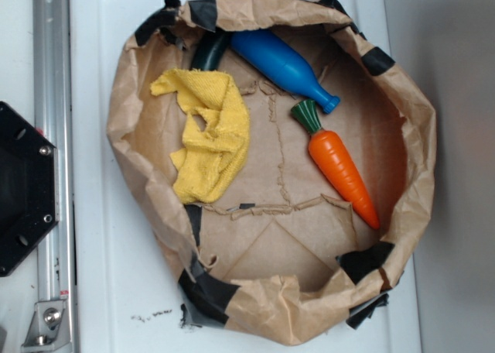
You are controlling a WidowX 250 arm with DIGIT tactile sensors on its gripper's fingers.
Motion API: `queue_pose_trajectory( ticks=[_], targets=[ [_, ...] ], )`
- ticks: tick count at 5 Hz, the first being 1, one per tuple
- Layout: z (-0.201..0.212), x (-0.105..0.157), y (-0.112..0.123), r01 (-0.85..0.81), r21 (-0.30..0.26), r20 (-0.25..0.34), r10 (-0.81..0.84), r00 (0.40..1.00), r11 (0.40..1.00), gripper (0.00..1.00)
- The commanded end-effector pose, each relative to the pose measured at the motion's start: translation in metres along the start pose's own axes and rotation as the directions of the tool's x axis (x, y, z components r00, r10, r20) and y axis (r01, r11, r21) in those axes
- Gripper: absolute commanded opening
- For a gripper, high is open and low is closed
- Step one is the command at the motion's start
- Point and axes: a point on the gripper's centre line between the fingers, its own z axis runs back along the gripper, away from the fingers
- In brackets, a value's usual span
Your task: Grab the yellow cloth.
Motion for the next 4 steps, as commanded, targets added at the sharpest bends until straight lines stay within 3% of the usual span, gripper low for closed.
queue_pose_trajectory(
  ticks=[1,2,3,4],
  targets=[
    [0.000,0.000,0.000,0.000,0.000,0.000,0.000,1.000,1.000,1.00],
    [-0.024,0.043,0.017,-0.205,-0.016,0.106,0.206,0.973,0.979,1.00],
    [-0.058,0.077,0.029,-0.350,-0.049,0.123,0.354,0.927,0.935,1.00],
    [-0.106,0.095,0.038,-0.382,-0.035,0.094,0.383,0.919,0.924,1.00]
  ],
)
